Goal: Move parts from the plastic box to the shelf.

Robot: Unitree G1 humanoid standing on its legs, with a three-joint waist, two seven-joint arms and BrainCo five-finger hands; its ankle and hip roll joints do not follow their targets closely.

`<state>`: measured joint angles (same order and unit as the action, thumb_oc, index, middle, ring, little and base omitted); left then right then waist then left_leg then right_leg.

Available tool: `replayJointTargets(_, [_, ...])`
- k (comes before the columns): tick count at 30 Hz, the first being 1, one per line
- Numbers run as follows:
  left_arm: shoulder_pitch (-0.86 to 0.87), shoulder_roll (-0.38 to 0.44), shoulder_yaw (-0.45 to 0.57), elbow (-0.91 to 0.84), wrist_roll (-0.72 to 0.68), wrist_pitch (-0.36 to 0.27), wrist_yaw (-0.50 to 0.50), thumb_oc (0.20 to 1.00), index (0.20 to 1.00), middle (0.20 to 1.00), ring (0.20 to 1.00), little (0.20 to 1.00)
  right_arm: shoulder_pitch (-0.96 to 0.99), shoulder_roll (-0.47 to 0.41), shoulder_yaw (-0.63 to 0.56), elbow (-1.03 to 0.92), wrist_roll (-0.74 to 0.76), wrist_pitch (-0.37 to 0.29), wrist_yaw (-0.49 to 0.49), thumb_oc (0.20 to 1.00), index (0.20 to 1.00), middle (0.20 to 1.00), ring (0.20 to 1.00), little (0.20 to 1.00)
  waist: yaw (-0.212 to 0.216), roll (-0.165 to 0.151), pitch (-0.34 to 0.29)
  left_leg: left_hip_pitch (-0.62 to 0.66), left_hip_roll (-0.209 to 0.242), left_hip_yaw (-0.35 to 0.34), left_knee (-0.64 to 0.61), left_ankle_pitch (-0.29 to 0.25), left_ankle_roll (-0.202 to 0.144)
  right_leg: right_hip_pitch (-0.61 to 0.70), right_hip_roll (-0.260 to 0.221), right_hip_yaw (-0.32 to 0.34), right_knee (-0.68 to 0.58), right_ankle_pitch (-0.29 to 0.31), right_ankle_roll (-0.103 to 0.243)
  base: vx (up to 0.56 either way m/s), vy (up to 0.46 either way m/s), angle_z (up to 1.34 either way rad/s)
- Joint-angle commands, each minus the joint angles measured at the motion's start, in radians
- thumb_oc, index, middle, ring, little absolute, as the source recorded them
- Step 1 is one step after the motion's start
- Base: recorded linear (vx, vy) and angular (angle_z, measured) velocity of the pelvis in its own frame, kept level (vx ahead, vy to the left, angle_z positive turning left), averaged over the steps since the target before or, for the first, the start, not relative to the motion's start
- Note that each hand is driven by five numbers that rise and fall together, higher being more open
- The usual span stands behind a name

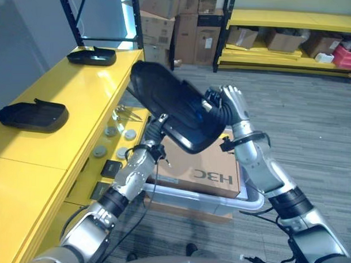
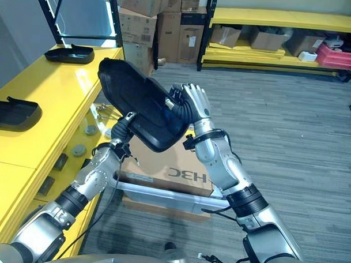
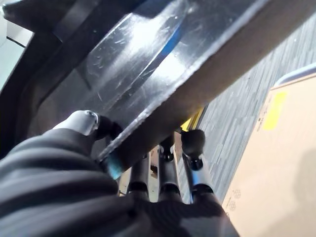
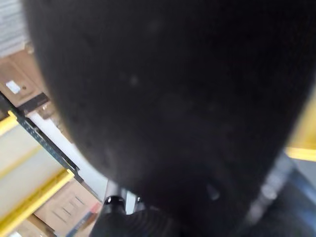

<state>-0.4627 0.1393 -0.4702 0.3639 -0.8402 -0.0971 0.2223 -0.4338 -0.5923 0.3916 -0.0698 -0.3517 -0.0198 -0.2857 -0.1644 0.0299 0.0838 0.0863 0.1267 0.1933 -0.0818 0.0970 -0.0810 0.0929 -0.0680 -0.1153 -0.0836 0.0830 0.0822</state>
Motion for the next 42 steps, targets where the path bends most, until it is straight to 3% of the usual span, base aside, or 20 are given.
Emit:
replayJointTargets(1, [-0.138,-0.032,0.004,0.037,0.076,-0.082,-0.021,0.200,0.200,0.200,0.200,0.200,0.001,0.057,0.127,-0.169,0.215,-0.229,0.137,0.200,0.200,0.200,0.200,0.200,0.011,-0.028,-0.035,0.044,0.036,-0.009,0.025,-0.057,-0.036,-0.003,-0.036,-0.047,0.044,-0.059,0.044,0.00,0.000,0.00])
replayJointTargets(5, [-0.137,-0.032,0.004,0.037,0.076,-0.082,-0.021,0.200,0.200,0.200,0.200,0.200,0.001,0.057,0.127,-0.169,0.215,-0.229,0.138,0.200,0.200,0.200,0.200,0.200,0.011,-0.028,-0.035,0.044,0.036,-0.009,0.025,-0.057,-0.036,-0.003,-0.036,-0.047,0.044,-0.059,0.044,0.00,0.000,0.00])
replayJointTargets(6, [-0.121,-0.008,0.033,0.018,0.151,-0.104,0.003,0.200,0.200,0.200,0.200,0.200,0.054,0.029,0.106,-0.188,0.199,-0.233,0.131,1.000,1.000,1.000,1.000,1.000,0.012,-0.025,-0.028,0.043,0.029,-0.011,0.023,-0.057,-0.035,-0.002,-0.046,-0.049,0.044,-0.056,0.048,-0.02,0.047,0.03])
replayJointTargets(8, [-0.095,0.032,0.075,-0.012,0.289,-0.110,0.046,0.200,0.200,0.200,0.200,0.200,0.174,0.005,-0.039,-0.182,0.246,-0.238,0.090,1.000,1.000,1.000,1.000,1.000,0.005,-0.021,-0.027,0.045,0.018,-0.009,0.021,-0.063,-0.029,0.000,-0.056,-0.049,0.041,-0.051,0.054,-0.01,0.053,0.08])
replayJointTargets(11, [-0.078,0.053,0.092,-0.039,0.321,-0.112,0.042,0.200,0.200,0.200,0.200,0.200,0.257,0.023,-0.139,-0.168,0.289,-0.240,0.063,1.000,1.000,1.000,1.000,1.000,-0.001,-0.018,-0.028,0.047,0.013,-0.006,0.020,-0.066,-0.025,-0.002,-0.060,-0.047,0.041,-0.049,0.057,0.01,0.035,0.03])
replayJointTargets(12, [-0.059,0.098,0.133,-0.089,0.376,-0.116,0.056,0.200,0.200,0.200,0.200,0.200,0.348,0.056,-0.248,-0.132,0.323,-0.235,0.009,1.000,1.000,1.000,1.000,1.000,-0.014,-0.012,-0.022,0.054,0.007,-0.001,0.019,-0.073,-0.021,-0.004,-0.064,-0.042,0.044,-0.048,0.060,0.01,0.048,-0.07])
replayJointTargets(15, [-0.031,0.159,0.189,-0.172,0.507,-0.120,0.084,0.200,0.200,0.200,0.200,0.200,0.490,0.138,-0.390,-0.094,0.446,-0.259,-0.012,1.000,1.000,1.000,1.000,1.000,-0.031,-0.005,-0.019,0.053,0.001,0.006,0.016,-0.077,-0.016,-0.016,-0.069,-0.032,0.051,-0.049,0.063,0.01,0.050,-0.02])
replayJointTargets(17, [-0.033,0.183,0.220,-0.195,0.589,-0.124,0.110,0.200,0.200,0.200,0.200,0.200,0.538,0.179,-0.421,0.000,0.470,-0.258,-0.040,1.000,1.000,1.000,1.000,1.000,-0.038,0.001,-0.015,0.050,-0.002,0.007,0.014,-0.076,-0.016,-0.023,-0.071,-0.030,0.055,-0.049,0.063,0.00,0.037,-0.05])
replayJointTargets(19, [-0.036,0.197,0.228,-0.212,0.609,-0.129,0.121,0.200,0.200,0.200,0.200,0.200,0.565,0.196,-0.417,0.090,0.477,-0.252,-0.050,1.000,1.000,1.000,1.000,1.000,-0.042,0.002,-0.010,0.052,-0.004,0.008,0.012,-0.076,-0.015,-0.026,-0.073,-0.026,0.057,-0.048,0.064,-0.02,0.024,-0.06])
replayJointTargets(21, [-0.009,0.223,0.270,-0.318,0.645,-0.154,0.103,0.200,0.200,0.200,0.200,0.200,0.618,0.220,-0.423,0.266,0.445,-0.197,-0.069,1.000,1.000,1.000,1.000,1.000,-0.042,0.005,0.002,0.049,-0.004,0.010,0.011,-0.075,-0.016,-0.038,-0.073,-0.018,0.062,-0.046,0.064,-0.03,0.017,-0.16])
replayJointTargets(25, [0.045,0.233,0.305,-0.427,0.670,-0.192,0.048,0.200,0.200,0.200,0.200,0.200,0.594,0.238,-0.336,0.644,0.421,-0.105,-0.004,1.000,1.000,1.000,1.000,1.000,-0.017,0.001,0.011,0.051,0.001,0.009,0.010,-0.073,-0.019,-0.036,-0.069,-0.016,0.057,-0.044,0.060,0.00,-0.034,-0.05])
replayJointTargets(30, [0.131,0.262,0.349,-0.508,0.655,-0.228,-0.020,0.200,0.200,0.200,0.200,0.200,0.492,0.273,-0.204,1.054,0.399,-0.058,0.129,1.000,1.000,1.000,1.000,1.000,0.030,0.007,0.045,0.021,0.012,-0.018,0.020,-0.057,-0.030,-0.045,-0.061,-0.029,0.057,-0.049,0.051,-0.04,-0.073,0.01])
replayJointTargets(34, [0.222,0.269,0.399,-0.543,0.618,-0.244,-0.055,0.200,0.200,0.200,0.200,0.200,0.428,0.289,-0.151,1.166,0.345,-0.051,0.155,1.000,1.000,1.000,1.000,1.000,0.056,0.018,0.064,-0.012,0.017,-0.036,0.046,-0.050,-0.039,-0.055,-0.056,-0.038,0.056,-0.049,0.043,-0.04,-0.082,0.18])
replayJointTargets(36, [0.305,0.250,0.448,-0.588,0.609,-0.258,-0.060,0.200,0.200,0.200,0.200,0.200,0.387,0.316,-0.110,1.248,0.304,-0.048,0.190,1.000,1.000,1.000,1.000,1.000,0.088,0.027,0.082,-0.044,0.026,-0.056,0.046,-0.011,-0.059,-0.060,-0.051,-0.063,0.034,-0.046,0.035,-0.06,-0.116,0.17])
replayJointTargets(40, [0.304,0.260,0.451,-0.646,0.634,-0.268,-0.047,0.200,0.200,0.200,0.200,0.200,0.350,0.323,-0.114,1.338,0.282,-0.031,0.176,1.000,1.000,1.000,1.000,1.000,0.125,0.044,0.098,-0.139,0.045,-0.107,0.003,0.083,-0.108,-0.089,-0.048,-0.155,0.015,-0.052,0.028,-0.14,-0.122,0.71])
replayJointTargets(41, [0.278,0.270,0.437,-0.656,0.663,-0.264,-0.042,0.200,0.200,0.200,0.200,0.200,0.357,0.312,-0.148,1.373,0.291,-0.027,0.174,1.000,1.000,1.000,1.000,1.000,0.131,0.051,0.107,-0.187,0.055,-0.085,0.006,0.120,-0.111,-0.086,-0.065,-0.229,0.003,-0.054,0.027,-0.17,-0.141,1.48])
replayJointTargets(42, [0.271,0.272,0.432,-0.662,0.671,-0.263,-0.044,0.200,0.200,0.200,0.200,0.200,0.360,0.309,-0.162,1.389,0.297,-0.022,0.176,1.000,1.000,1.000,1.000,1.000,0.128,0.051,0.105,-0.186,0.060,-0.037,0.011,0.113,-0.100,-0.080,-0.074,-0.264,0.004,-0.061,0.029,-0.13,-0.132,1.52])
